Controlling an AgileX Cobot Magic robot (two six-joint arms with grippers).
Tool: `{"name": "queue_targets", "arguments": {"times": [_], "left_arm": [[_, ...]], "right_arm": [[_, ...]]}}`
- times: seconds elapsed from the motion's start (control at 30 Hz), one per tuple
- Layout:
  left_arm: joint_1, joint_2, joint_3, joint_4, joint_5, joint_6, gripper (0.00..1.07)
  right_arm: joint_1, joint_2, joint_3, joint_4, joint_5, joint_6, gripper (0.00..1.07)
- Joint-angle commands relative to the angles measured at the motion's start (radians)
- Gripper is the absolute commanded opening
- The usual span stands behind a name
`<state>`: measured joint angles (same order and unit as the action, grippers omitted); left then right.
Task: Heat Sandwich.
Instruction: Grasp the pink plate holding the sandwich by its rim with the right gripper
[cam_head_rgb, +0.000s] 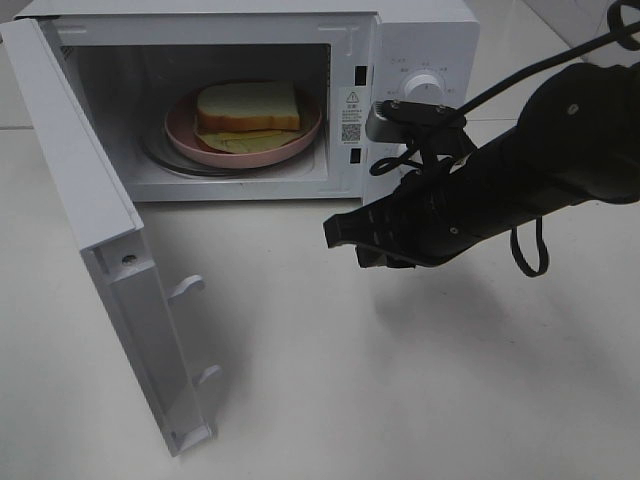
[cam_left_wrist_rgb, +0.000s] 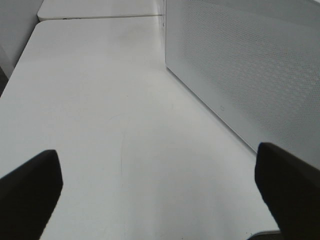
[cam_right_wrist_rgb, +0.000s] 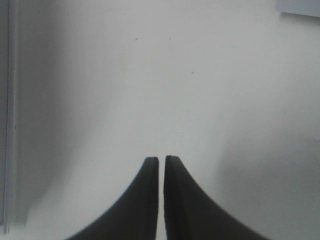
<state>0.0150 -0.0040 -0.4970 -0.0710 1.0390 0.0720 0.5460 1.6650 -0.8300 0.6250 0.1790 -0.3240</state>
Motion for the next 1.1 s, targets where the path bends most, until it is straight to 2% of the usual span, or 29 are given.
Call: {"name": "queue_targets", "arguments": {"times": [0.03, 0.13, 0.2, 0.23, 0.43, 0.67, 0.8, 0.87, 0.97, 1.1], "left_arm": [[-0.005, -0.021, 0.002, -0.003, -0.01, -0.003, 1.01], [-0.005, -0.021, 0.002, -0.003, -0.01, -0.003, 1.01], [-0.005, -0.021, 0.002, -0.003, -0.01, -0.003, 1.01], [-0.005, -0.021, 0.002, -0.003, -0.01, -0.003, 1.01], [-0.005, -0.021, 0.002, -0.003, -0.01, -0.003, 1.01], [-0.005, -0.021, 0.002, -0.003, -0.01, -0.003, 1.01], [-0.005, -0.021, 0.002, -0.003, -0.01, -0.003, 1.01], [-0.005, -0.021, 0.002, -0.003, -0.01, -0.003, 1.01], [-0.005, -0.021, 0.002, -0.003, -0.01, -0.003, 1.01], [-0.005, -0.021, 0.002, -0.003, -0.01, -0.003, 1.01]], "right_arm": [[-0.001, -0.042, 0.002, -0.06, 0.098, -0.093, 0.08], [-0.001, -0.068, -0.019, -0.162, 0.209, -0.07, 0.1], [-0.001, -0.069, -0.029, -0.18, 0.24, -0.067, 0.1], [-0.001, -0.07, -0.058, -0.216, 0.322, -0.069, 0.11], [-0.001, -0.07, -0.145, -0.322, 0.53, -0.104, 0.13], [-0.001, -0.07, -0.216, -0.431, 0.658, -0.176, 0.14], [-0.001, -0.07, -0.261, -0.501, 0.741, -0.256, 0.15], [-0.001, -0.07, -0.287, -0.544, 0.782, -0.379, 0.16], [-0.001, -0.07, -0.295, -0.554, 0.795, -0.462, 0.16], [-0.001, -0.07, -0.301, -0.575, 0.796, -0.695, 0.18]]}}
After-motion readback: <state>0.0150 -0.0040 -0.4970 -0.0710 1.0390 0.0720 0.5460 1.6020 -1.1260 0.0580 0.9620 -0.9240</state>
